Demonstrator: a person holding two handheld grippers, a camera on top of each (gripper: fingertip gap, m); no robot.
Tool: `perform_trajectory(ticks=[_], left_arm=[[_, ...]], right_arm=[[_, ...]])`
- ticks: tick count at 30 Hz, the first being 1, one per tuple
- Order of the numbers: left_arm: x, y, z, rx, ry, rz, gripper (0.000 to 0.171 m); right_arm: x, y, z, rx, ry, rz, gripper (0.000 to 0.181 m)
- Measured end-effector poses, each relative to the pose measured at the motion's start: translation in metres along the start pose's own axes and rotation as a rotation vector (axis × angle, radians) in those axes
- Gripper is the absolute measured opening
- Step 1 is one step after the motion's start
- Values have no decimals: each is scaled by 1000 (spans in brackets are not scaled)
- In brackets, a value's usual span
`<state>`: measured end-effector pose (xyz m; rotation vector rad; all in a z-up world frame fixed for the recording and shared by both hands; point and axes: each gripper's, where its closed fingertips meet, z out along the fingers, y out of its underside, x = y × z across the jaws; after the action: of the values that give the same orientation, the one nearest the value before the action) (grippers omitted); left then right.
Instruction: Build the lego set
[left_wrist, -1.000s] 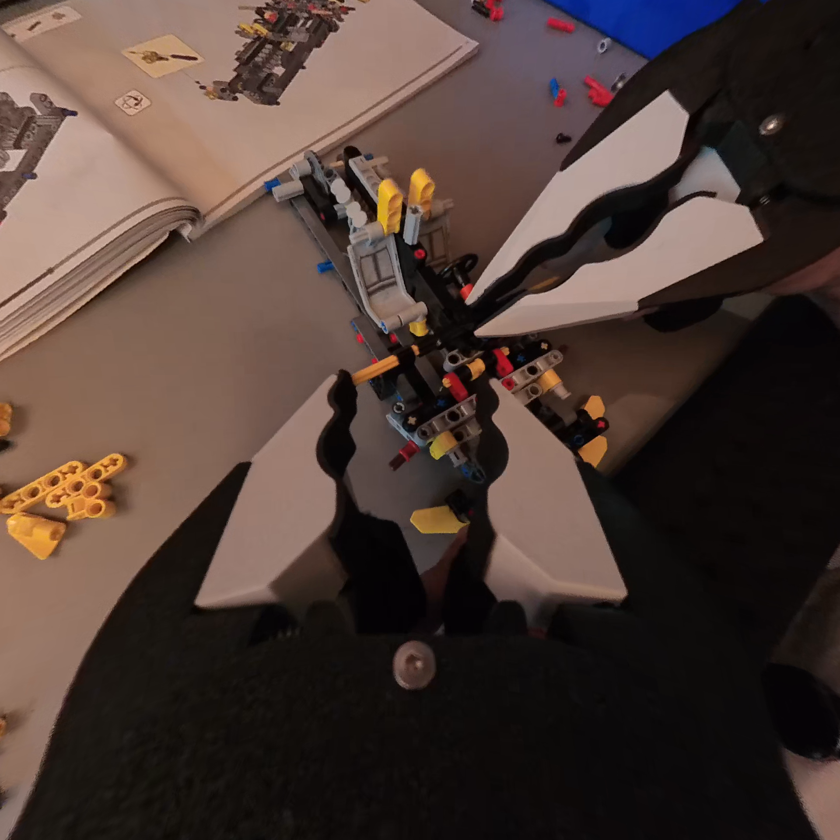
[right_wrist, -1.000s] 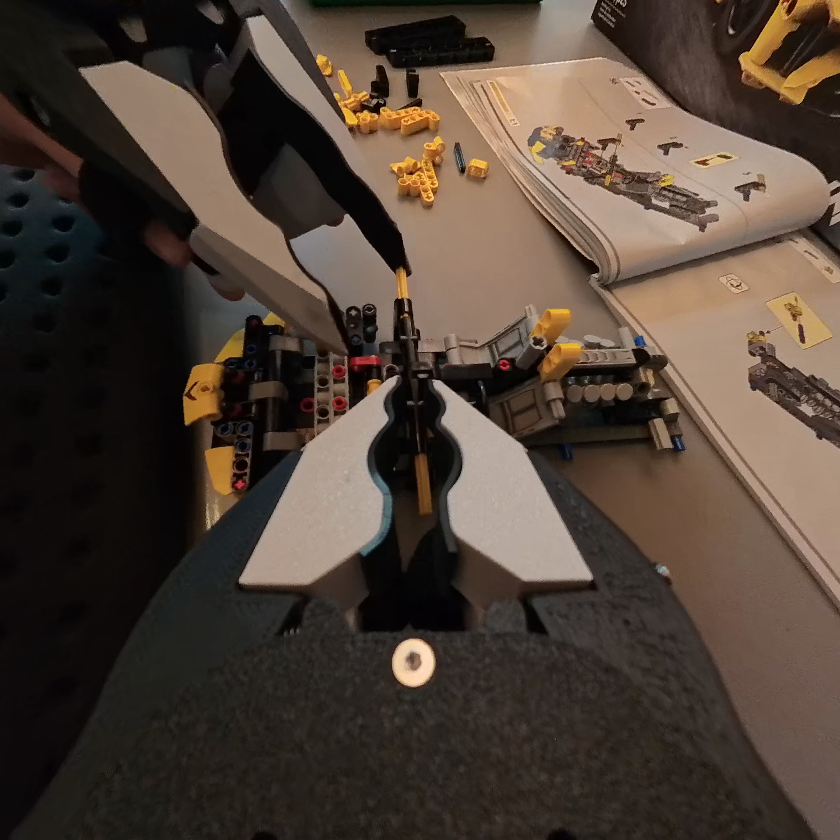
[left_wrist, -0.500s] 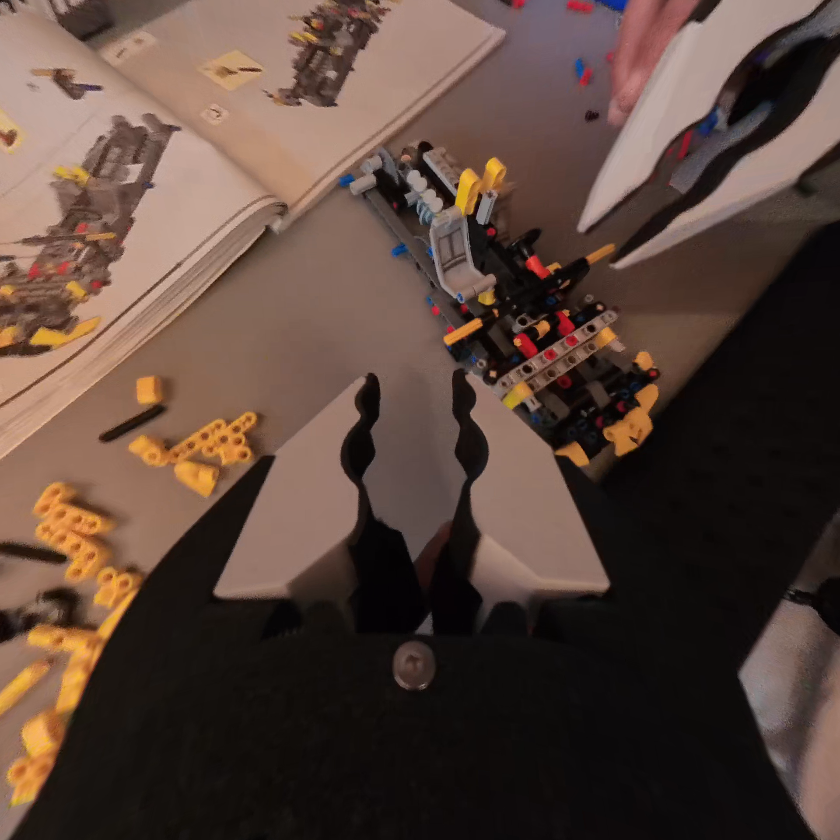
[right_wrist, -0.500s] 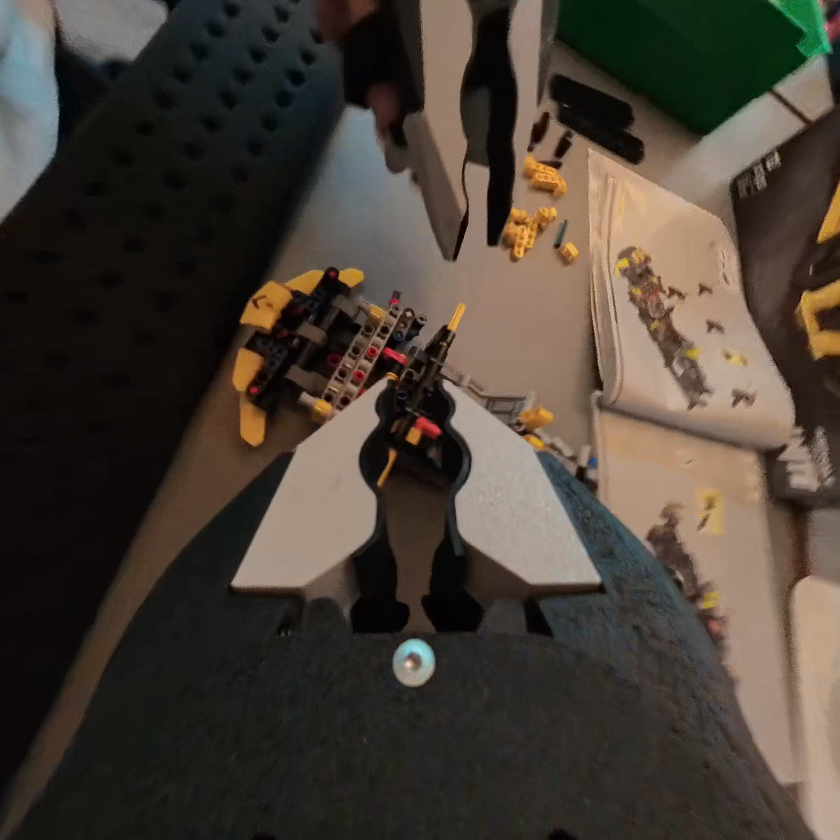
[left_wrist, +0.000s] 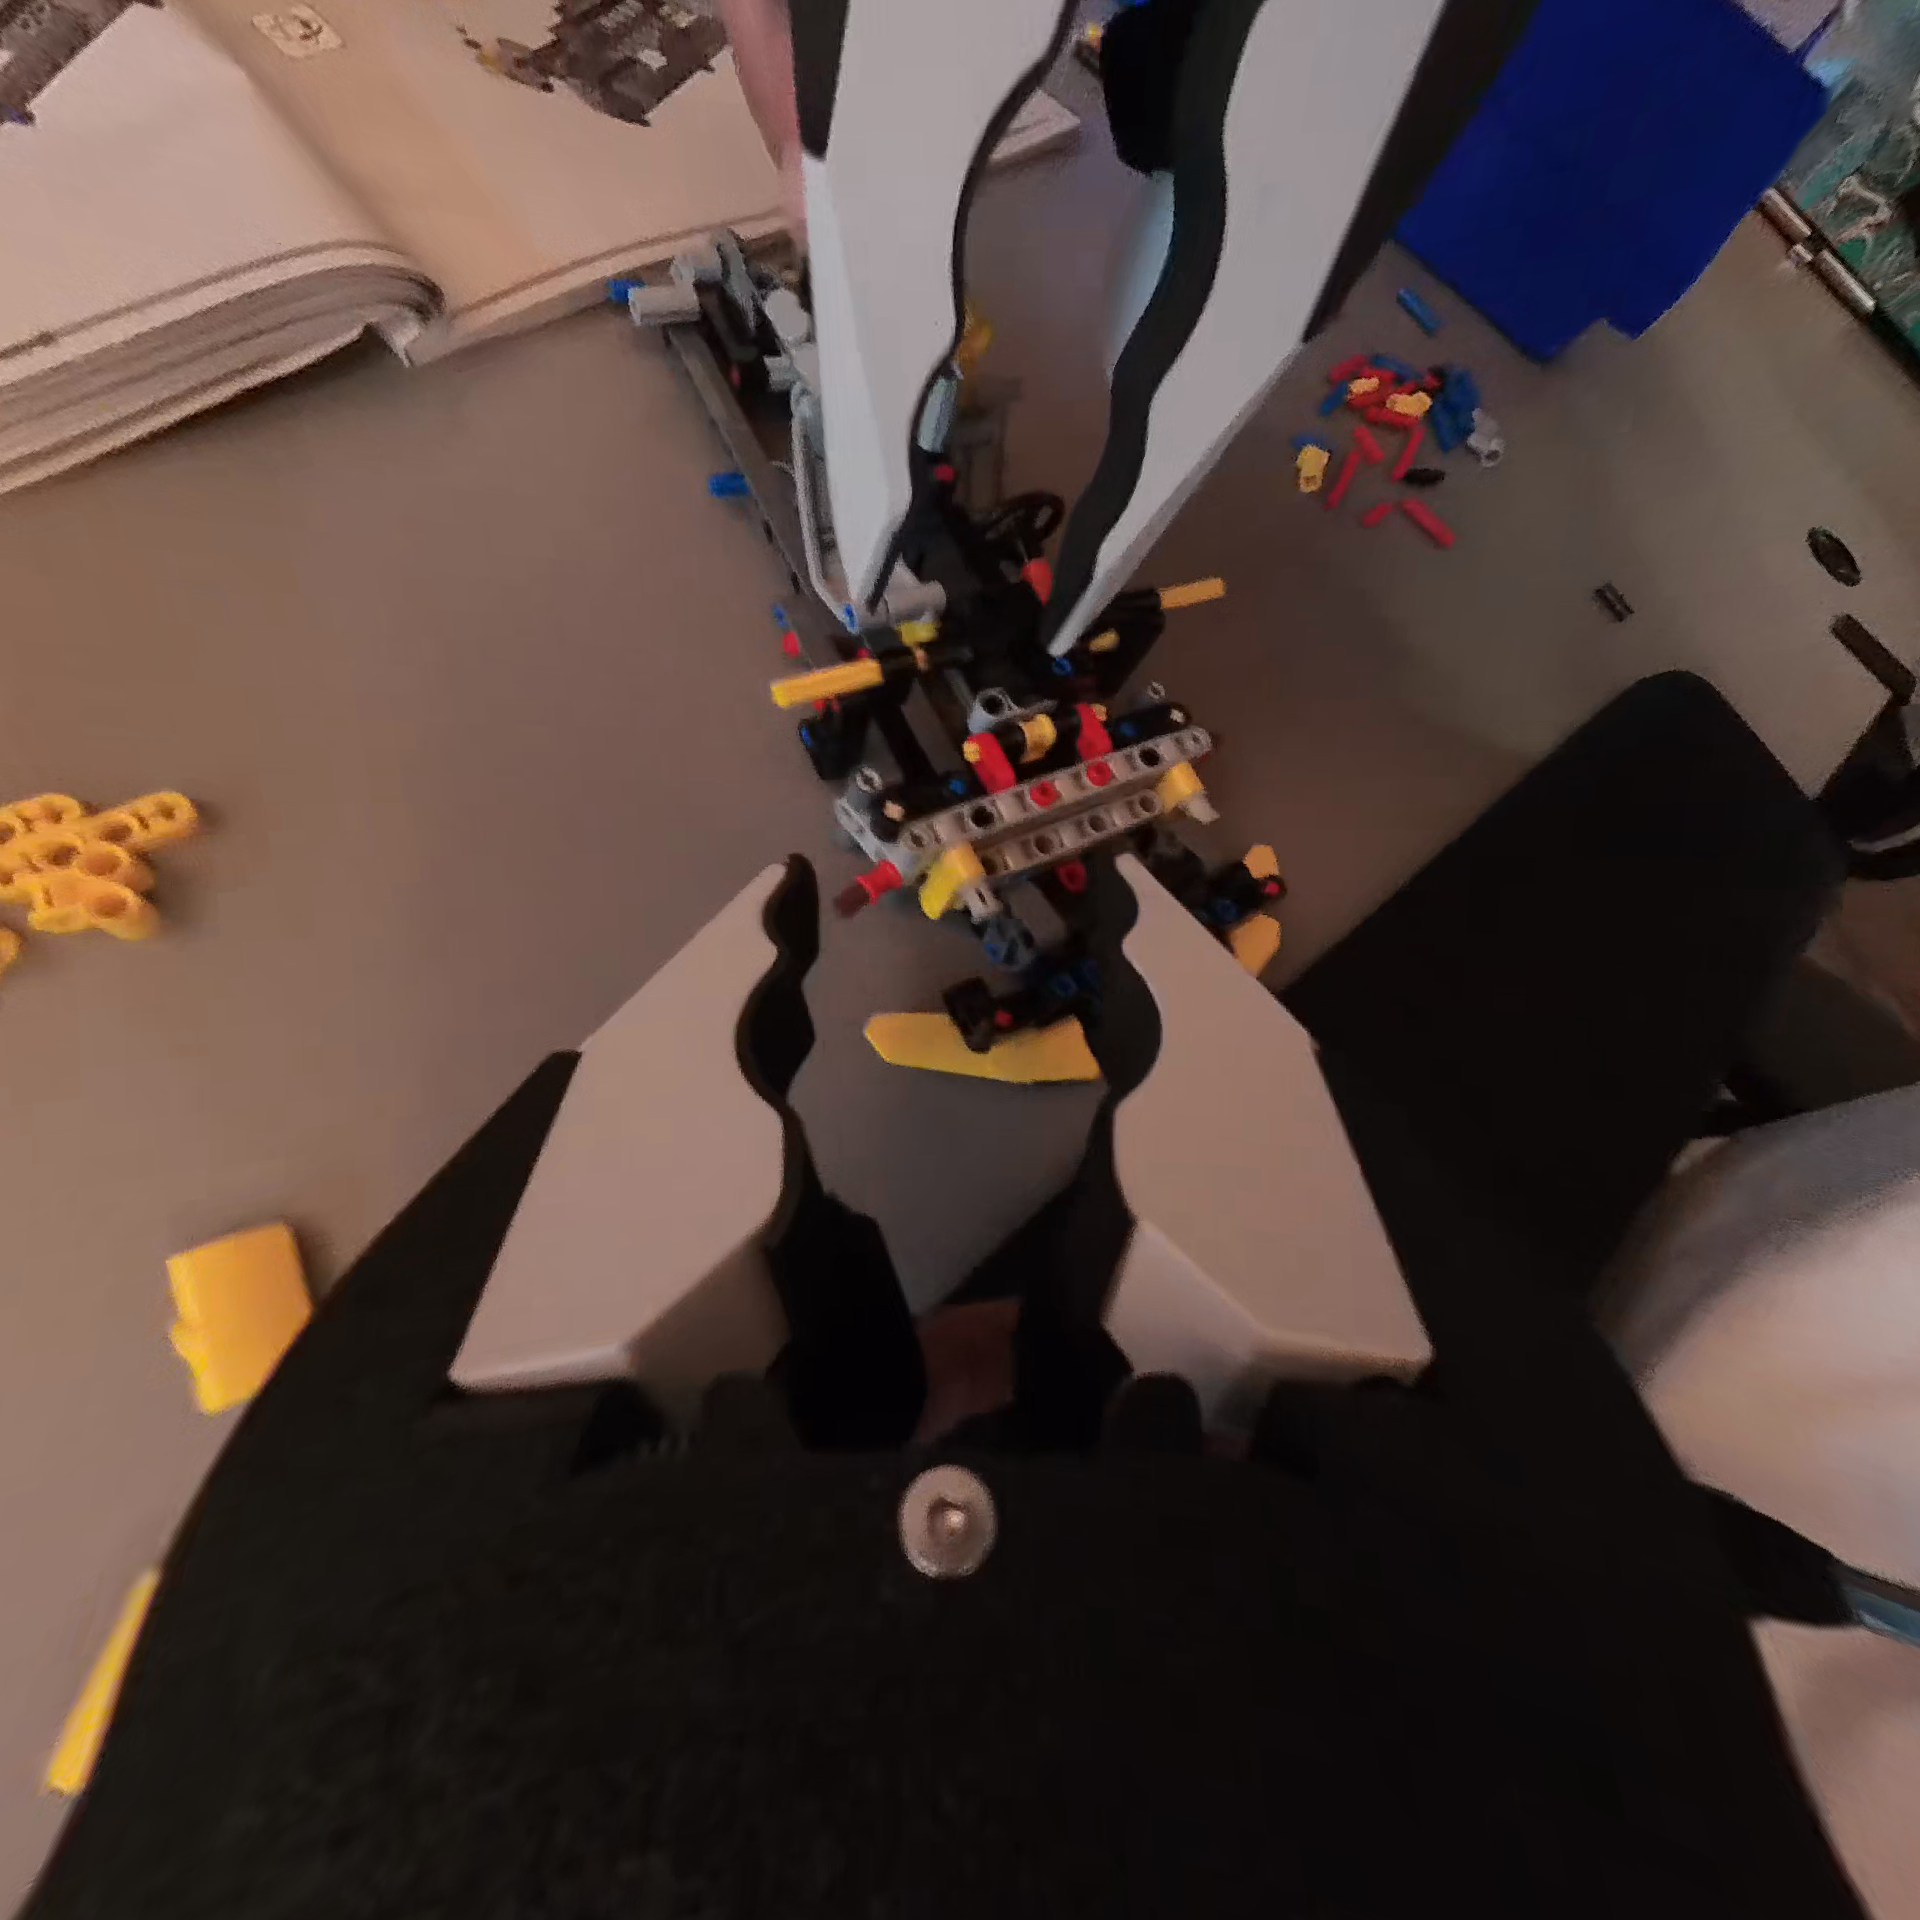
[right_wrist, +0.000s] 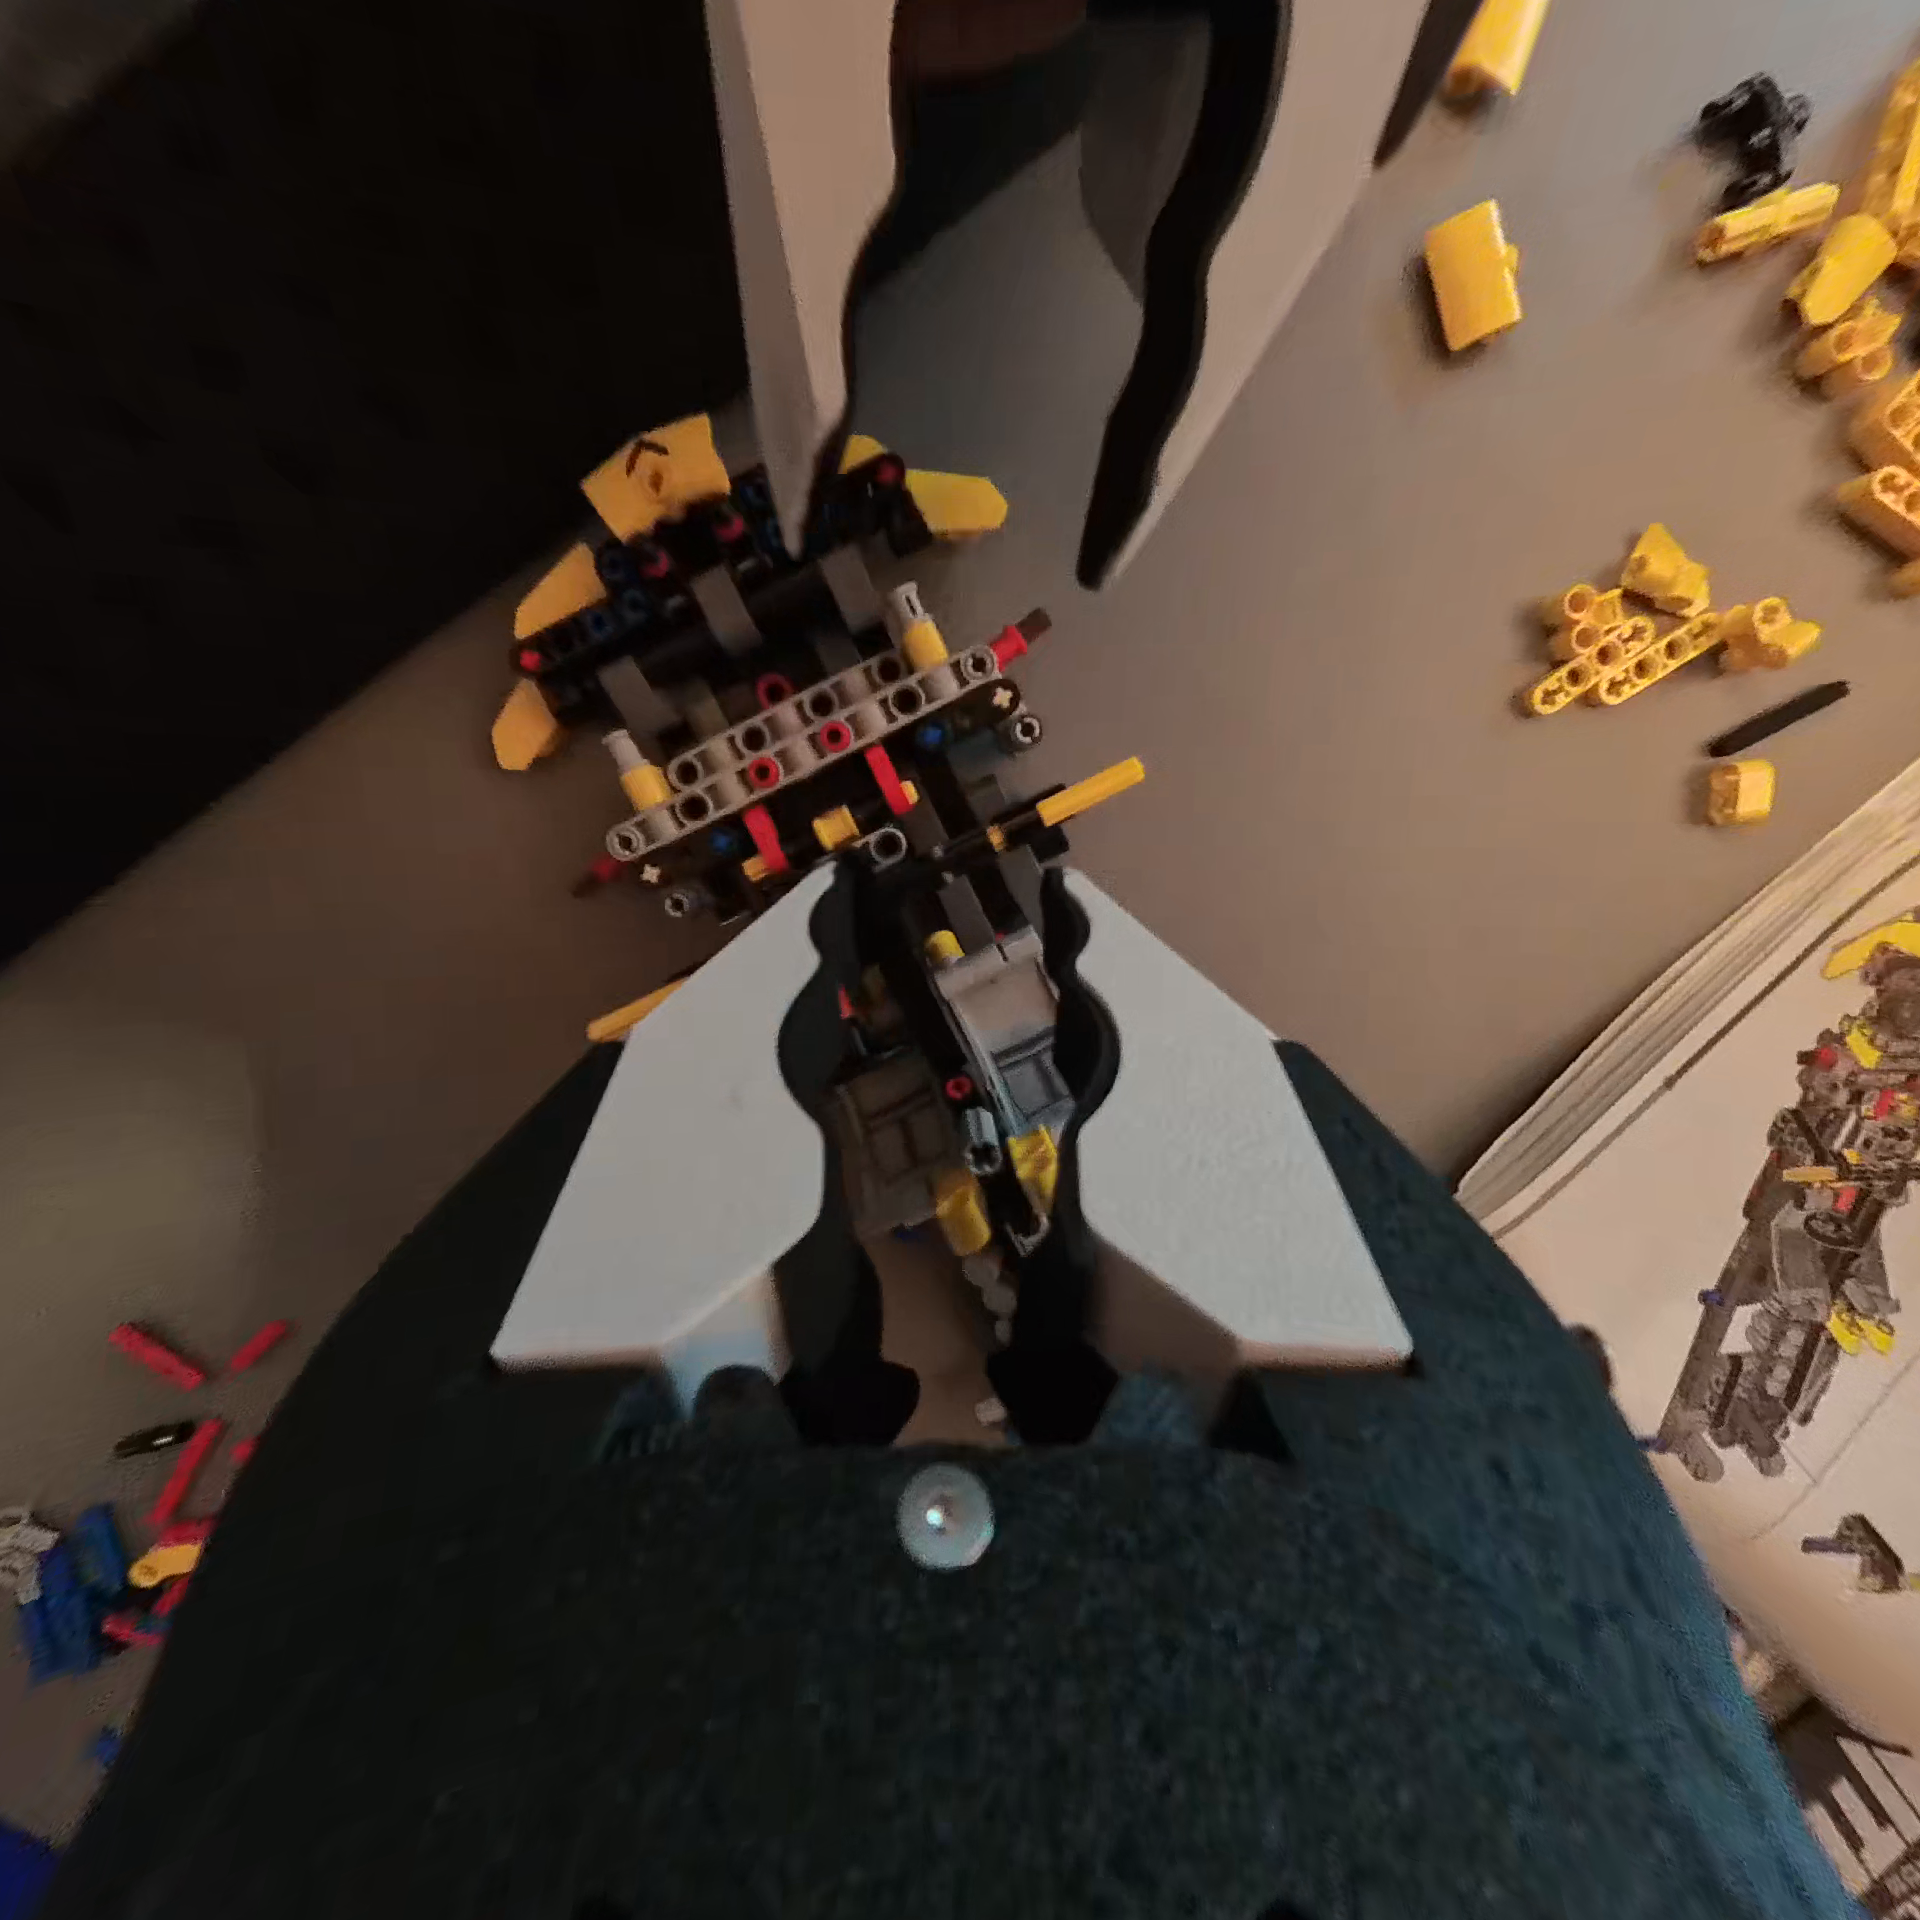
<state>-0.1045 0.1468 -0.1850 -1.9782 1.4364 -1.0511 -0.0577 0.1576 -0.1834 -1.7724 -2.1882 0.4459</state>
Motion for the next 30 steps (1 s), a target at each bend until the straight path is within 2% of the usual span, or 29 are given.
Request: perform_trajectory(ticks=[4,6,12,15,18,21,24,26,28,30], left_arm=[[-9,-4,18,-82,73,-5,44],[-10,-6,25,-107,122,-44,42],[-28,-22,23,-54,107,-32,37],[-30,-21,23,-63,155,28,31],[-31,-28,23,-11,239,271,27],[-28,-26,26,-42,383,480,24],[-20,-24,29,-91,518,518,27],[-13,-21,29,-108,604,550,25],[-10,-19,31,-113,642,604,17],[-9,-20,33,-113,661,653,10]], right_arm=[[-2,-4,1,35,-55,-6,35],[-3,1,3,8,-77,-16,36],[-12,2,-18,10,-125,106,34],[-20,7,-29,41,-2,241,33],[-29,15,-33,146,158,452,29],[-35,28,-39,303,345,697,17],[-54,33,-36,464,461,900,18],[-62,27,-32,573,534,975,18],[-63,25,-27,611,614,1015,18],[-61,25,-16,561,661,1028,16]])
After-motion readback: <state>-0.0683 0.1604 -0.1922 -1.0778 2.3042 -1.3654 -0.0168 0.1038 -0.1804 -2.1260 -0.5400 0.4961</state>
